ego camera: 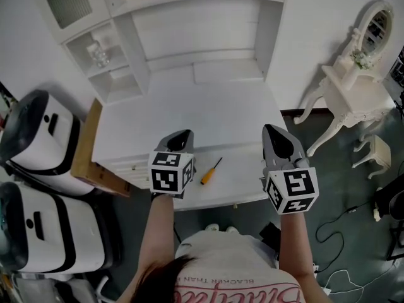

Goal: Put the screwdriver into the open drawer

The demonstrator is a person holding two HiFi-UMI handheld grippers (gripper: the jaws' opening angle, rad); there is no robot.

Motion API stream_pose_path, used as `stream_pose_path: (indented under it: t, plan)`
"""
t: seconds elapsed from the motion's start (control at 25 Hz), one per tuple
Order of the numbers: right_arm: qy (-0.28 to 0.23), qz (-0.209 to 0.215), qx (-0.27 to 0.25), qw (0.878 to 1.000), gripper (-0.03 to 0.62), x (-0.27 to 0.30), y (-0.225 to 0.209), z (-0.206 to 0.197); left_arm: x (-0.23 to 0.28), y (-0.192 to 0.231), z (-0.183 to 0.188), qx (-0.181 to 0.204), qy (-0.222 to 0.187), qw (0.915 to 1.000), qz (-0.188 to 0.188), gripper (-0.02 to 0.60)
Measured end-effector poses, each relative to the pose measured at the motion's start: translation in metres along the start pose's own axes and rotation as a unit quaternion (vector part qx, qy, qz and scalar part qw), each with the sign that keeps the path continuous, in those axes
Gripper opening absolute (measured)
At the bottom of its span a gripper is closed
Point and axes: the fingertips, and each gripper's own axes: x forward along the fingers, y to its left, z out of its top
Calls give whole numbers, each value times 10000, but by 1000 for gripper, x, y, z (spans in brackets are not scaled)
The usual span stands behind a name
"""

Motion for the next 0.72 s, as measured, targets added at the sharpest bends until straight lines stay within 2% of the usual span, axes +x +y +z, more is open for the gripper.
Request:
stream_pose_path:
  t: [0.16, 0.36, 0.72]
  plan:
    - [-161, 11, -166, 9997, 0, -2, 1, 18, -12, 3, 31, 60, -670, 9977, 88, 15]
    - [-389, 12, -322, 9987, 0, -6, 4, 41, -29, 3, 66, 360, -1525, 9873, 245, 15]
    - [-774, -51, -373, 9963, 0, -11, 2, 71, -58, 6, 116, 547, -2383, 9690, 357, 15]
